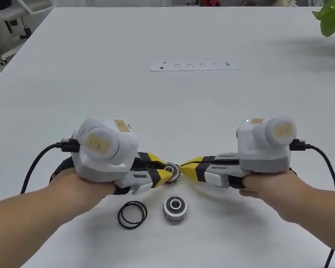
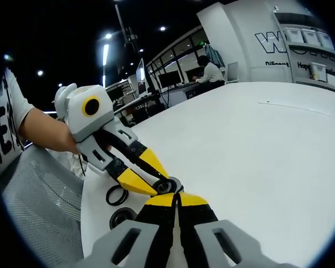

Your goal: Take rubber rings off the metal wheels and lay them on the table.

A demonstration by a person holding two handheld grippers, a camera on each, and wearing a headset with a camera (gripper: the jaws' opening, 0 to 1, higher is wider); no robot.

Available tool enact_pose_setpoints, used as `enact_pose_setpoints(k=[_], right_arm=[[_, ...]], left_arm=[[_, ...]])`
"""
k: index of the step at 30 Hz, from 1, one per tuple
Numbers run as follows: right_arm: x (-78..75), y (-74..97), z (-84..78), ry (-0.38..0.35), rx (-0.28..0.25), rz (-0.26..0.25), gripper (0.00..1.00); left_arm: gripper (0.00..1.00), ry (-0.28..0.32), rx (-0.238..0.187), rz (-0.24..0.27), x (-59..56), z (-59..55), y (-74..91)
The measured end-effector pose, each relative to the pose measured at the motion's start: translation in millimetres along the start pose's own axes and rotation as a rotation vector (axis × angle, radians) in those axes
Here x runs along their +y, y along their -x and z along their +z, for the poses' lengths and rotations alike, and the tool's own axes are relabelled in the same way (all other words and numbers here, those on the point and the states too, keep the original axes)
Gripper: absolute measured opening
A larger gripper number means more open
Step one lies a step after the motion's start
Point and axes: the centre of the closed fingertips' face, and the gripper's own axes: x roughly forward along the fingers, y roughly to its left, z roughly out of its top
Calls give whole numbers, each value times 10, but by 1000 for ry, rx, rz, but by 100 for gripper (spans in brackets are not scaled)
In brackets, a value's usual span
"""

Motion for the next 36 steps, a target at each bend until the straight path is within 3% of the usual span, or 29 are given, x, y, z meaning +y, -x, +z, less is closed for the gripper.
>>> enact_pose_setpoints(k=[36], right_arm=[[116,-53,40,37,11,42,0]], left_arm=[[12,3,10,11,-7,4,0]])
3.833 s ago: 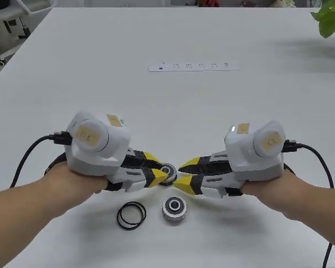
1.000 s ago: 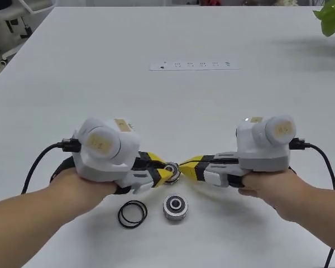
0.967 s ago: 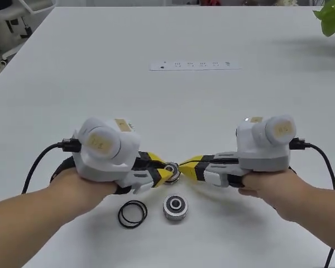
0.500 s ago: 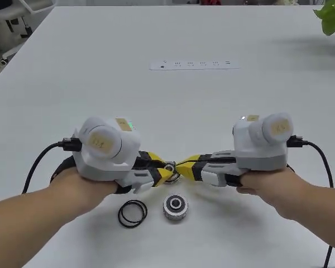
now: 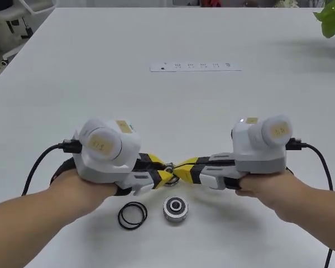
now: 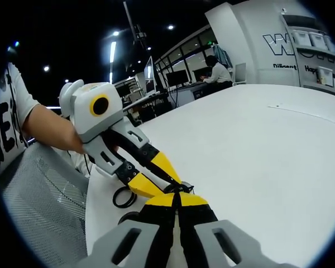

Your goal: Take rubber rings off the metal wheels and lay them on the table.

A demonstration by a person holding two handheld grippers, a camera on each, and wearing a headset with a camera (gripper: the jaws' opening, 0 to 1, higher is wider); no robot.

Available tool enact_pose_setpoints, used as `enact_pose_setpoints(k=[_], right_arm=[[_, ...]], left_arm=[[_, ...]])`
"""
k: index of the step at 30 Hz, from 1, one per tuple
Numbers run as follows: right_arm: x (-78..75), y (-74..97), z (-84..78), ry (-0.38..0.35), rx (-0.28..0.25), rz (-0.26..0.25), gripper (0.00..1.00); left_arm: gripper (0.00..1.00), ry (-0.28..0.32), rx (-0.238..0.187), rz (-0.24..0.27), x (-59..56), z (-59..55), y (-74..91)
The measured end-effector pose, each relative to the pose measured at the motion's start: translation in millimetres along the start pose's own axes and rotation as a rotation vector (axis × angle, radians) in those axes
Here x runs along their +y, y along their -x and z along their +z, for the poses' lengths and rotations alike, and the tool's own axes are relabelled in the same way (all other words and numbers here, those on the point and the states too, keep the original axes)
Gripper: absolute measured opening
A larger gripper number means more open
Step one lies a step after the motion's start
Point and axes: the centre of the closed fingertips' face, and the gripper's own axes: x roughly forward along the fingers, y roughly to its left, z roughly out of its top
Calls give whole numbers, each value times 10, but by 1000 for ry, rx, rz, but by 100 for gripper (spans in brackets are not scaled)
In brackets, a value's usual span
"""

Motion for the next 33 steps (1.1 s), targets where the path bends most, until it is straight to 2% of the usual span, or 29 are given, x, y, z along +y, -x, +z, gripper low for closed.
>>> enact_pose_setpoints(k=[10,11,14,21,33], right_arm=[[40,13,24,-3,-9,10,0],[75,10,38,-7,-15,26,0],[112,-1,40,12,-10,27,0],[34,37,19,-1,-7,6,0],[15,37,21,-18,-13,6,0]], left_arm=[[12,-7,-1,-1,-16,2,2],[12,-9,-1,-1,-15,1,2],[12,-9,-2,-1,-17,-1,2],[12,-20,-3,-4,-16,-3,-1],[14,-21,6,-22,-28,3,1]])
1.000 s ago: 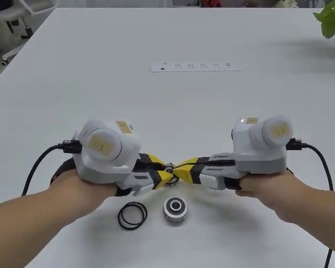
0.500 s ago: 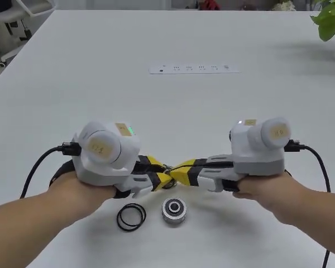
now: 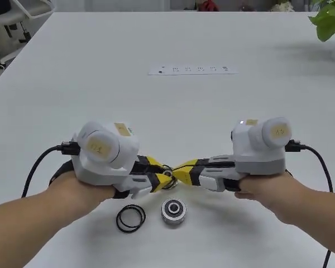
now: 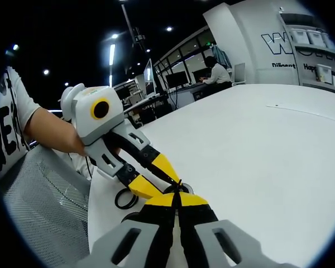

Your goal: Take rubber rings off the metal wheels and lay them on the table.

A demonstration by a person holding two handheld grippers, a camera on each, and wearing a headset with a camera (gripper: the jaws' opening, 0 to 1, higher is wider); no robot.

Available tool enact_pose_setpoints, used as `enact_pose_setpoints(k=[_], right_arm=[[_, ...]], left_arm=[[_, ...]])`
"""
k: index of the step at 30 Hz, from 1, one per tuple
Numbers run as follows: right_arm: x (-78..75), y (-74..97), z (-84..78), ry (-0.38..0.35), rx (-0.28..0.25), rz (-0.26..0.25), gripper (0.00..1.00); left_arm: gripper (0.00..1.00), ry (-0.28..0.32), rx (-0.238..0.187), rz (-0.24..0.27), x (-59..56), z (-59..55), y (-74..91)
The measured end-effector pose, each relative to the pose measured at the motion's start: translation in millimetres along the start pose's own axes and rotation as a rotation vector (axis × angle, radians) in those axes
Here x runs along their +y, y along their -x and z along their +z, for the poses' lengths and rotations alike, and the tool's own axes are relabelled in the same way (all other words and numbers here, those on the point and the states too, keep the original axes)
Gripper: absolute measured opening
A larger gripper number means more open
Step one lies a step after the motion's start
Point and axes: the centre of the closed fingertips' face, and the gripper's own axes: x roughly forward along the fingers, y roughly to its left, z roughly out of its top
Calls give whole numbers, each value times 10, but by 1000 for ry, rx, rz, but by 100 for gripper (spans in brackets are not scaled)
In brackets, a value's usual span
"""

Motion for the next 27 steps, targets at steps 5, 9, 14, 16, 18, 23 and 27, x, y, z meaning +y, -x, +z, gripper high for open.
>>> enact_pose_setpoints(k=[5,9,14,16,18,23,27], right_arm=[[0,4,17,-2,-6,1,0],[4,3,28,-3,-9,3,0],[-1,13,47,-8,-15,1,0],[-2,19,49,-8,-15,2,0],[1,24,53,-7,-15,2,0],[5,38,72,-5,-17,2,0],[16,50,90,-3,-18,3,0]], left_arm=[[16,-9,11,-15,-17,-3,13],[19,-10,12,-26,-39,-2,39],[19,-7,-3,-23,-18,40,99],[20,-5,-7,-24,-22,51,126],[22,-8,-10,-24,-33,57,155],[25,-7,-16,-29,-48,65,227],[28,-5,-28,-28,-56,89,289]])
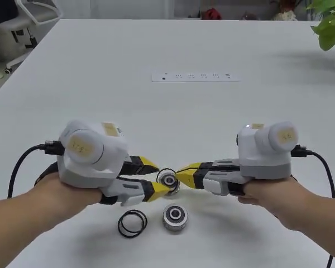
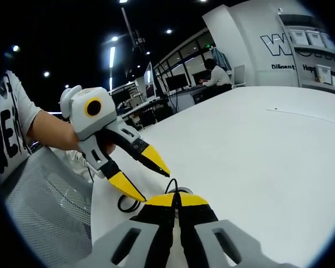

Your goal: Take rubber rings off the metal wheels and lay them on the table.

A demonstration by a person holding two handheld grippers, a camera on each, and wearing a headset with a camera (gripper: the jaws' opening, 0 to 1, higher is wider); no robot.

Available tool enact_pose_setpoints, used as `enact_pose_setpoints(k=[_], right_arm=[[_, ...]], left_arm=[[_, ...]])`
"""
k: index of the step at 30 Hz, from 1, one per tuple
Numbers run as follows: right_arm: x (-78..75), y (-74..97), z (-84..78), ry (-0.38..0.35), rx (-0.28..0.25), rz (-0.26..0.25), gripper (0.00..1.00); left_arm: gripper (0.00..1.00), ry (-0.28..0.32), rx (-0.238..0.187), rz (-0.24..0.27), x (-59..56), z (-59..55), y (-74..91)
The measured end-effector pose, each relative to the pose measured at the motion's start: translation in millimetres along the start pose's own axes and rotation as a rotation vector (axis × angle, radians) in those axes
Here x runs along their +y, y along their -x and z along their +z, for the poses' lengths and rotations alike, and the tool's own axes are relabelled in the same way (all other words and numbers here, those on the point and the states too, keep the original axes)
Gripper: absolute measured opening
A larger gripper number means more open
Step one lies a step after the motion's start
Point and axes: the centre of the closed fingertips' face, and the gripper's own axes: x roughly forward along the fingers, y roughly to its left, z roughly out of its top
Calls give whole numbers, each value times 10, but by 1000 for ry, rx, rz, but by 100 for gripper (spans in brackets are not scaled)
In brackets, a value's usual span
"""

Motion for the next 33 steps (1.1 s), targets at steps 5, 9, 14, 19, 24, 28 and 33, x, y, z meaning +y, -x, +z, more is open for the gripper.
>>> enact_pose_setpoints(k=[5,9,14,19,24,28,33], right_arm=[[9,8,25,3,-3,0,0],[21,10,49,6,-5,2,0],[35,15,72,9,-9,6,0],[52,20,107,8,-19,8,0],[70,26,131,11,-22,14,0],[94,31,157,16,-25,20,0],[131,39,186,18,-27,31,0]], left_arm=[[31,12,-19,0,0,32,70],[33,16,-29,1,-6,58,103],[35,18,-42,-3,-51,101,150],[37,19,-50,-2,-75,129,208],[40,20,-58,0,-71,146,260],[42,22,-63,3,-75,152,310],[44,25,-65,6,-81,142,373]])
